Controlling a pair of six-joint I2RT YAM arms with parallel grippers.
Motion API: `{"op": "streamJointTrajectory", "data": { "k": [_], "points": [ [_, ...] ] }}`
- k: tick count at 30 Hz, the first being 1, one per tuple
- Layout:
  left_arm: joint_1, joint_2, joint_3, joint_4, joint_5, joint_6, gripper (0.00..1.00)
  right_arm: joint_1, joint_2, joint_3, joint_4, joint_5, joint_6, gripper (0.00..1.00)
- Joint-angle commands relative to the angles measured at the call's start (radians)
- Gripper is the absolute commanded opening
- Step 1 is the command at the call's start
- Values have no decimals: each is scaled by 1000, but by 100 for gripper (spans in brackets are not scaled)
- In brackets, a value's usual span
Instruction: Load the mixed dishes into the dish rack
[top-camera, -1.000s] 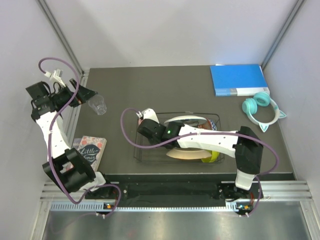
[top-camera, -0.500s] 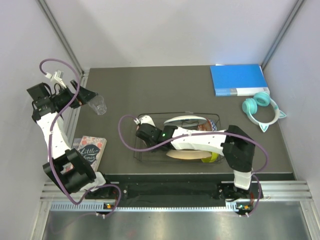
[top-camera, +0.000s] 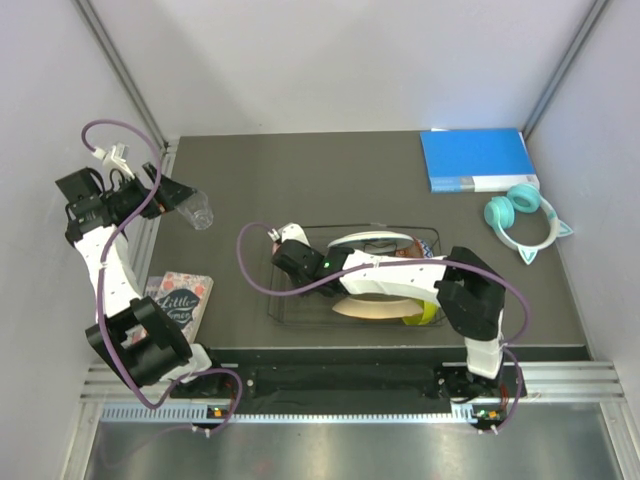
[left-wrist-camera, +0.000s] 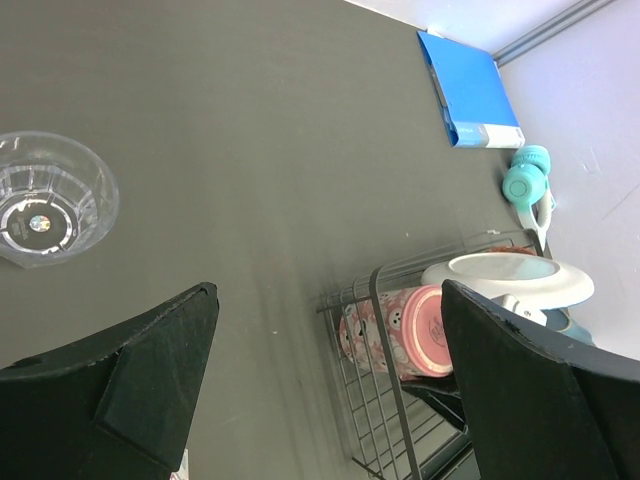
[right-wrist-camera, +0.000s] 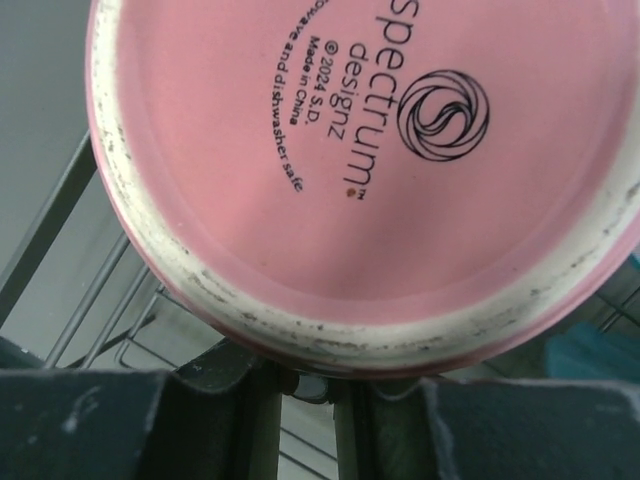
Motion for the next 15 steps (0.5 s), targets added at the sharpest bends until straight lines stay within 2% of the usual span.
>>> {"op": "streamJointTrajectory", "data": {
  "k": [1,2,6,10,15],
  "points": [
    [6,-21,1,6,9,36,97,-15,23,38,17,-1,-17,27],
    [6,-21,0,3,9,36,97,-15,14,35,17,-3,-16,31],
    [6,-20,1,8,12,28,97,-14,-35,5,37,-4,-19,58],
    [8,-31,-3,17,11,28,97,-9,-50,39,-5,8,-37,70],
    [6,-26,-14,31,-8,39,97,9,-130,59,-41,19,-39,74]
  ]
}}
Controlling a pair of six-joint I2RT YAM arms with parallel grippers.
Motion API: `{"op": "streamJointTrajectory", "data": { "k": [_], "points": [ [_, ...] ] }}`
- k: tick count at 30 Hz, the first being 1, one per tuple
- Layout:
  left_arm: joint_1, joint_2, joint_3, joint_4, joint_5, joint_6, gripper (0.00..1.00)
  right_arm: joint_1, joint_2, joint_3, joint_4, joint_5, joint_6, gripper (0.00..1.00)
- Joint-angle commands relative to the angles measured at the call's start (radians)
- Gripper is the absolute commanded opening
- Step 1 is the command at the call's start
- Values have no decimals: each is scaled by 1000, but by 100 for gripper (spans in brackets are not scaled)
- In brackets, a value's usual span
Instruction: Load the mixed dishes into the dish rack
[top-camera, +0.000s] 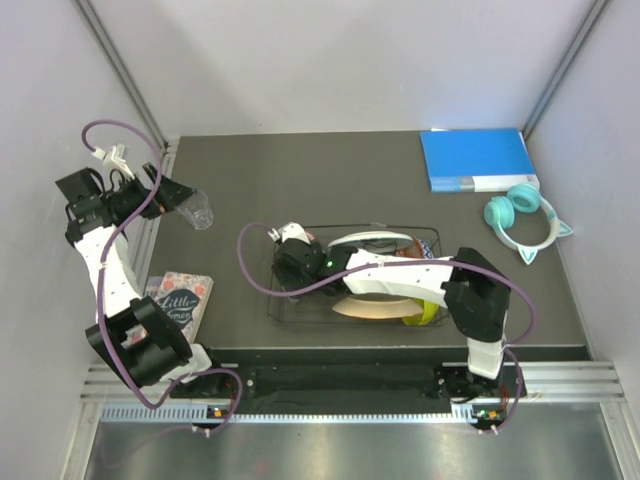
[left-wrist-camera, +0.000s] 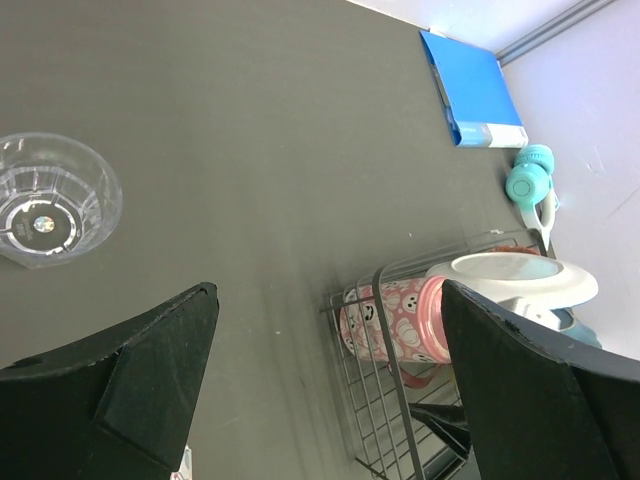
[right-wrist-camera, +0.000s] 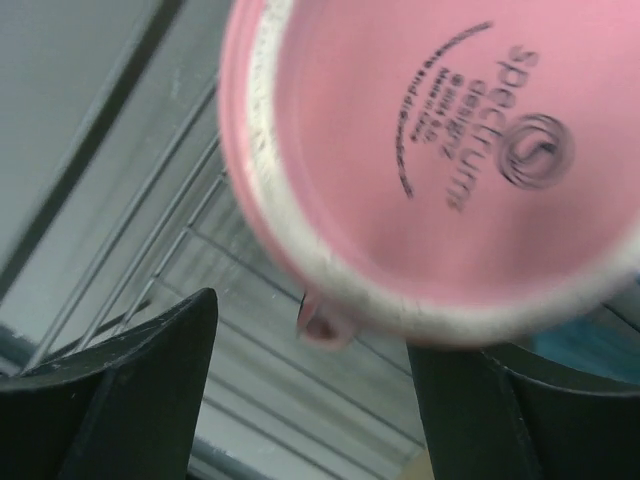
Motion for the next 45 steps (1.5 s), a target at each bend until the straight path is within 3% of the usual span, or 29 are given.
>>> {"op": "streamJointTrajectory", "data": {
  "k": [1,8,15,21,27,34,45],
  "points": [
    [6,-18,-19,40,-8,30,97,17,-156,62,-32,18,-15,75],
    [3,43,-83,204,-130,-2,97,101,-320,117,-81,24,-19,75],
    [-60,136,-141,339,-318,-13,95,112,-539,39,30,42,-12,71],
    [-153,224,-135,396,-564,19,91,104,-664,-60,142,128,-65,66],
    [-187,250,-117,474,-869,-3,89,43,-704,-143,172,92,-76,65],
    [-187,256,-77,422,-934,3,89,-75,-735,-212,198,-17,-45,65],
    [-239,394,-51,479,-1029,45,88,-103,-748,-231,193,-22,-33,60]
  ]
}}
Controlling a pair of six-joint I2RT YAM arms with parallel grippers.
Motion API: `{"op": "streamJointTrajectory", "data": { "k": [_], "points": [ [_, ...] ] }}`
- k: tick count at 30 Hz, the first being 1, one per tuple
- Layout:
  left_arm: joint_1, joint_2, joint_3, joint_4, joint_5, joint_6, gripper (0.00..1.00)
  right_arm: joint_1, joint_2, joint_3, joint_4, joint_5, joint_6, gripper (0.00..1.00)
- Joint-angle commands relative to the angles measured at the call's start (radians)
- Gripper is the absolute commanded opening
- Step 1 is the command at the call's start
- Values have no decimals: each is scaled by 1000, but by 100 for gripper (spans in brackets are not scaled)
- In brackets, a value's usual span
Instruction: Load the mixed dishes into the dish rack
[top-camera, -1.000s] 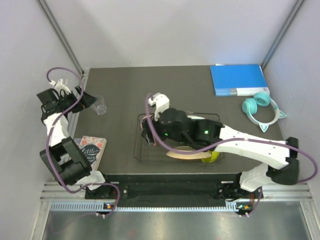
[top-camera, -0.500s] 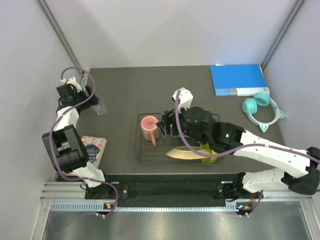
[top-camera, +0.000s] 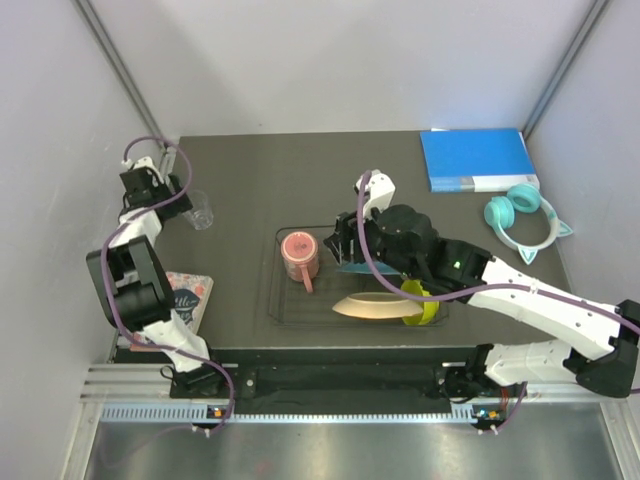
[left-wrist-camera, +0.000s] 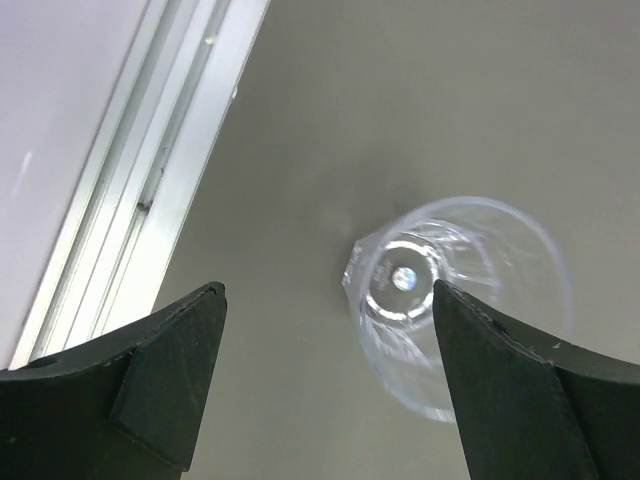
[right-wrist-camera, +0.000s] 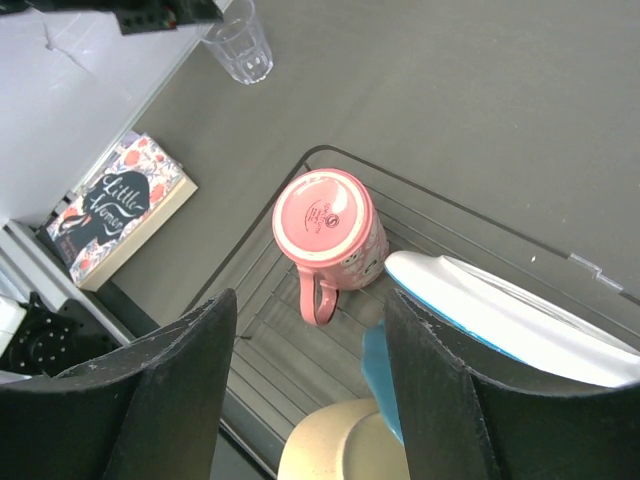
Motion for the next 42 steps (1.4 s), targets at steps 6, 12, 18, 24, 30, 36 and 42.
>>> {"op": "streamJointTrajectory", "data": {
  "k": [6,12,18,24,30,36,42],
  "points": [
    [-65,149,98,52,-81,67,75,-37,-45,-4,31,-3,21,59],
    [-74,202,124,69,-67,66,48,-45,-40,7,12,-3,26,59],
    [-76,229,148,29,12,7,0,-60,-37,2,-3,-2,29,59],
    [-86,39,167,-141,287,-150,0,-129,-67,-31,61,-138,53,67],
    [-126,-245,167,-351,698,-262,0,-246,-144,-157,333,-504,118,100],
    [-166,-408,144,-79,1163,-673,0,-376,-155,-369,921,-900,459,100],
    [-296,-424,-68,978,1200,-1536,0,-393,15,-501,1664,-962,899,100]
  ]
}}
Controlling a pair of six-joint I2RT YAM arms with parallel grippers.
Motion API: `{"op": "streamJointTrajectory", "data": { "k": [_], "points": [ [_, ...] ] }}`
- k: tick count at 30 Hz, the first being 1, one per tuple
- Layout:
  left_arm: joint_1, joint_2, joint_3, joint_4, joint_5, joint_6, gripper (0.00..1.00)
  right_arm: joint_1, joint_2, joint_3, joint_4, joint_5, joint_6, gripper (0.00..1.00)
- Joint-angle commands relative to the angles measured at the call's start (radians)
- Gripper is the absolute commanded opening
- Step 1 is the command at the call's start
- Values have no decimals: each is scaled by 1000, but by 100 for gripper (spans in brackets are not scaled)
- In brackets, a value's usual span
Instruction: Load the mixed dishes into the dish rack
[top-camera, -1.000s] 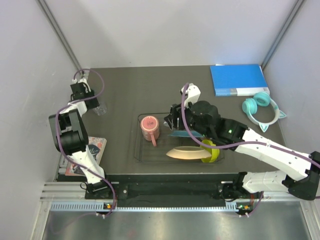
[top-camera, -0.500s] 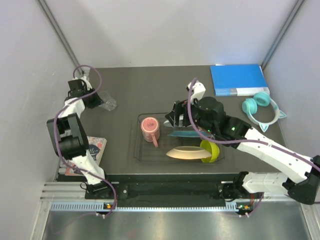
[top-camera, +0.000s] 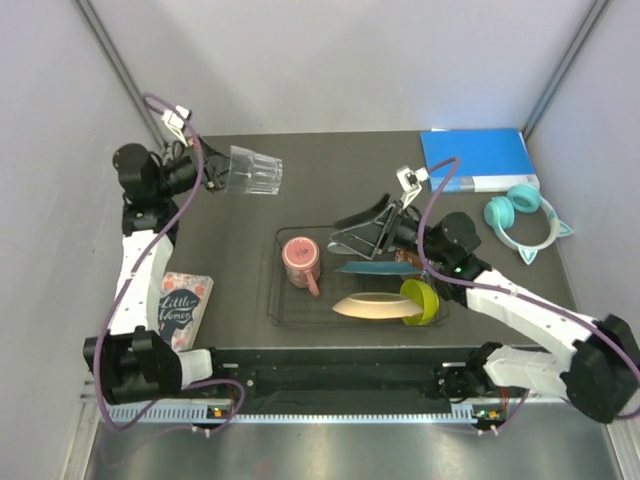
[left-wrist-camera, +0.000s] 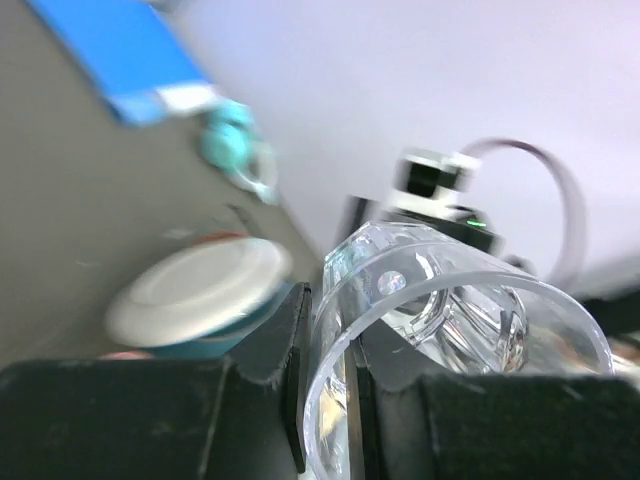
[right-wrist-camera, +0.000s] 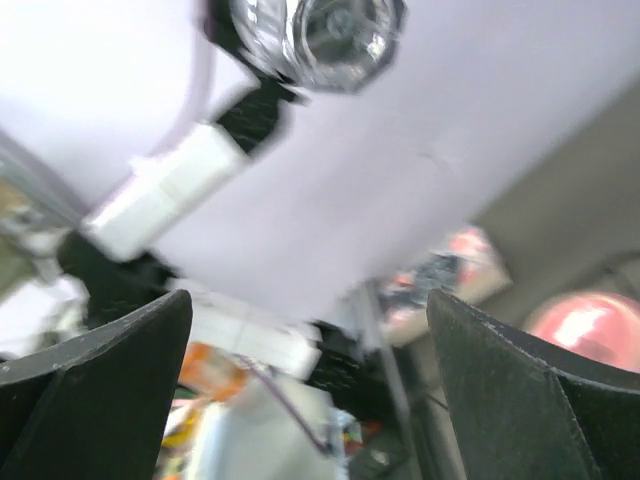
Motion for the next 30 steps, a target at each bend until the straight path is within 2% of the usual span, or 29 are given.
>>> {"op": "streamJointTrajectory", "data": {
  "k": [1,2,3,5,11,14,15,16,20,30],
  "points": [
    [-95,24,-101,727,105,-674,0,-11,133,-46,786,-107,441,100],
    [-107,27,-87,723,102,-668,0,-8,199,-51,872,-72,501,100],
    [-116,27,-86,713,93,-647,0,-5,238,-47,1039,-56,616,100],
    [-135,32,-73,687,73,-633,0,4,328,-28,1118,-22,695,100],
    [-204,20,-70,582,37,-499,0,56,367,41,1063,-4,681,100],
    [-215,-20,-87,395,10,-342,0,61,379,70,1074,15,680,100],
    [-218,-36,-87,276,2,-233,0,63,381,90,1074,13,674,100],
    [-224,-40,-83,217,-1,-185,0,66,382,99,1073,16,671,100],
    [-236,-50,-86,92,-29,-38,0,82,388,127,1051,38,639,100],
    [-256,-56,-90,15,-81,50,0,99,451,209,1001,22,625,100]
  ]
}}
